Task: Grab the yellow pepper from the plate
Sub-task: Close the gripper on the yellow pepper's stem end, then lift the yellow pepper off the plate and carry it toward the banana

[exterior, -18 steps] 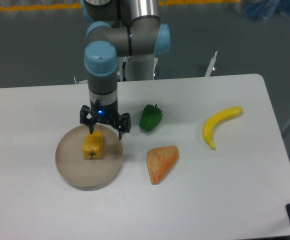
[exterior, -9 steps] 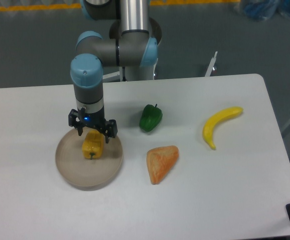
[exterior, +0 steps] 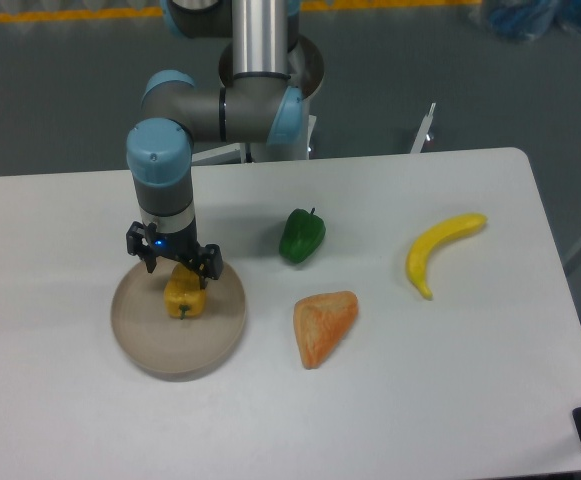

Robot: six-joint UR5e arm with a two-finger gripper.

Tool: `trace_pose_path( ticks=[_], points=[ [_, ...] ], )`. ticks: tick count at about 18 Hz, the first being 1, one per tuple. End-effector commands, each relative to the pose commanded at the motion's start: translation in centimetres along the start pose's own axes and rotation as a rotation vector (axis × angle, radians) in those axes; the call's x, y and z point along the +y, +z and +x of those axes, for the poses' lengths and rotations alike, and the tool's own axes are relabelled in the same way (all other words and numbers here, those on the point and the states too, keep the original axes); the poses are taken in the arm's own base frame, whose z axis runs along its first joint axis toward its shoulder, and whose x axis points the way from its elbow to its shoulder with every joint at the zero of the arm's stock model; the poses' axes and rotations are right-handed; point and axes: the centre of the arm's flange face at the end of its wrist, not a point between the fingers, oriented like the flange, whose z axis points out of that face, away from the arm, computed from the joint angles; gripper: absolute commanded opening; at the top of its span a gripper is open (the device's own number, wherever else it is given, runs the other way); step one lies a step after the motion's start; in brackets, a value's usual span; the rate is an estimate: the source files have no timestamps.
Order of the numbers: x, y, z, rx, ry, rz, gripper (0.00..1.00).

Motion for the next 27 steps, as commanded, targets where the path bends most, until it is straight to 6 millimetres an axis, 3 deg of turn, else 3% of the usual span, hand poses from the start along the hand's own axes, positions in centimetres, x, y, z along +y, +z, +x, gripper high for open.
trace_pose_path(
  ticks=[1, 3, 6, 8, 12, 15, 16, 19, 20, 22, 27],
  points=[
    [-0.4, 0.4, -0.3, -0.014, 0.0, -0.008, 1.0],
    [-0.5, 0.6, -0.6, -0.032, 0.003, -0.017, 0.86],
    [-0.3, 0.5, -0.6, -0.032, 0.006, -0.017, 0.45],
    [-0.3, 0.7, -0.6, -0.031, 0.024, -0.02, 0.33],
    [-0.4, -0.1, -1.0, -0.037, 0.022, -0.006, 0.3],
    [-0.9, -2.1, -2.7, -0.07, 0.012, 0.023, 0.29],
    [-0.9, -4.3, -4.6, -0.102, 0.01, 0.045, 0.29],
    [0.4, -8.0, -8.2, -0.141, 0.077, 0.082, 0.29],
    [1.2, -8.8, -10.4, -0.159, 0.084, 0.083, 0.29],
    [2.1, -9.8, -13.2, -0.175, 0.1, 0.076, 0.29],
    [6.3, -12.0, -23.6, -0.229, 0.207, 0.037, 0.29]
  ],
)
